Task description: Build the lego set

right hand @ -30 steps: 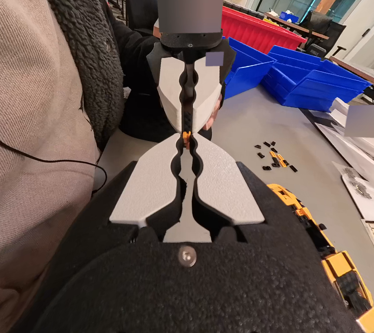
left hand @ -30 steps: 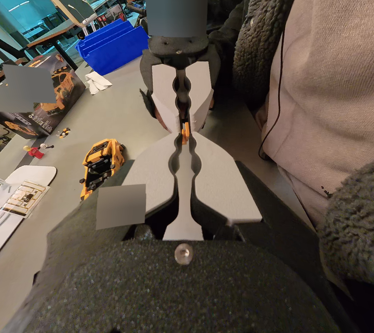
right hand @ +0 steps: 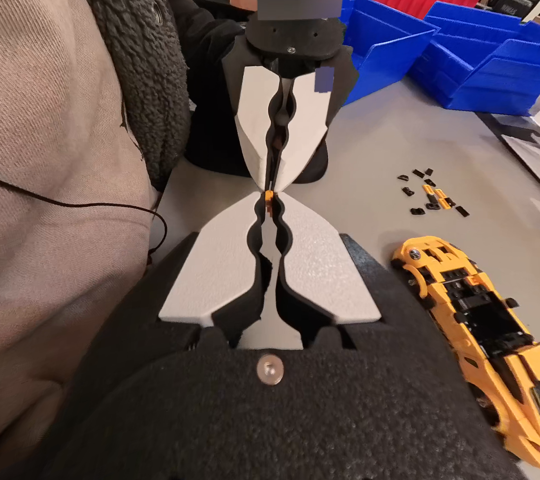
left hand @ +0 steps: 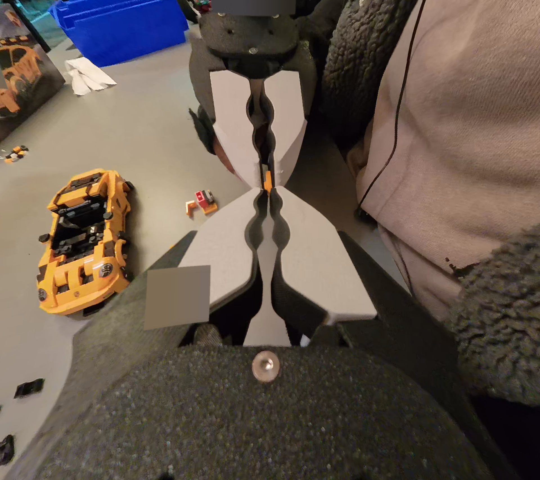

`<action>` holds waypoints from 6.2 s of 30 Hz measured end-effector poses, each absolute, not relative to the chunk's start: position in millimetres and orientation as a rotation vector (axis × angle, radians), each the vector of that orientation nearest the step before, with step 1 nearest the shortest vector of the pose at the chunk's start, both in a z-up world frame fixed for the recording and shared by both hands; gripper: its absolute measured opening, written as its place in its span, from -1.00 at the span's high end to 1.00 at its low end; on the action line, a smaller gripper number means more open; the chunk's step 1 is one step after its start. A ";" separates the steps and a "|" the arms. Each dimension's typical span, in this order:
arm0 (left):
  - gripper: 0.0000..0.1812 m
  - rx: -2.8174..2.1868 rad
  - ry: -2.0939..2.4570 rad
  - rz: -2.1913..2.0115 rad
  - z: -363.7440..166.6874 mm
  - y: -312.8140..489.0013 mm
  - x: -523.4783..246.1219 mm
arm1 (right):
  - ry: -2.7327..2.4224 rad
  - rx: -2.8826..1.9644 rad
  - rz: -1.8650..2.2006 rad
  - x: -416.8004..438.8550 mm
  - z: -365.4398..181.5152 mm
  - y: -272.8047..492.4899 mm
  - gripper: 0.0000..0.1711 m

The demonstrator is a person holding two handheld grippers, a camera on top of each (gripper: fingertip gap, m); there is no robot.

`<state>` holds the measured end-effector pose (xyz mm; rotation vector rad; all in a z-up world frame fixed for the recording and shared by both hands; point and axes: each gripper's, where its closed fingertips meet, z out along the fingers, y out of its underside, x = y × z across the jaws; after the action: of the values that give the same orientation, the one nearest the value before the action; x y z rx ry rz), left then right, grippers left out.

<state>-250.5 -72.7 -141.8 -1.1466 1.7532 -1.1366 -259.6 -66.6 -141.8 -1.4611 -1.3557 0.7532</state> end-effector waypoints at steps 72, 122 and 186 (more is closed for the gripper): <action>1.00 -1.562 1.582 -1.749 -130.6 -72.3 -232.9 | -1.544 -1.492 0.881 -224.7 -140.7 -53.3 0.64; 0.94 -1.698 1.797 -1.185 -150.6 -44.9 -214.9 | -1.726 -1.043 -0.178 -215.6 -147.4 -32.0 0.92; 0.97 -1.611 2.175 -0.961 -162.5 -53.6 -194.8 | -1.810 -0.866 -0.327 -186.7 -166.5 -39.6 0.93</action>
<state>-194.8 -53.6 -162.5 -1.6110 2.1753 -0.9613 -186.7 -39.6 -166.5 -0.8657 -1.8104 -0.3272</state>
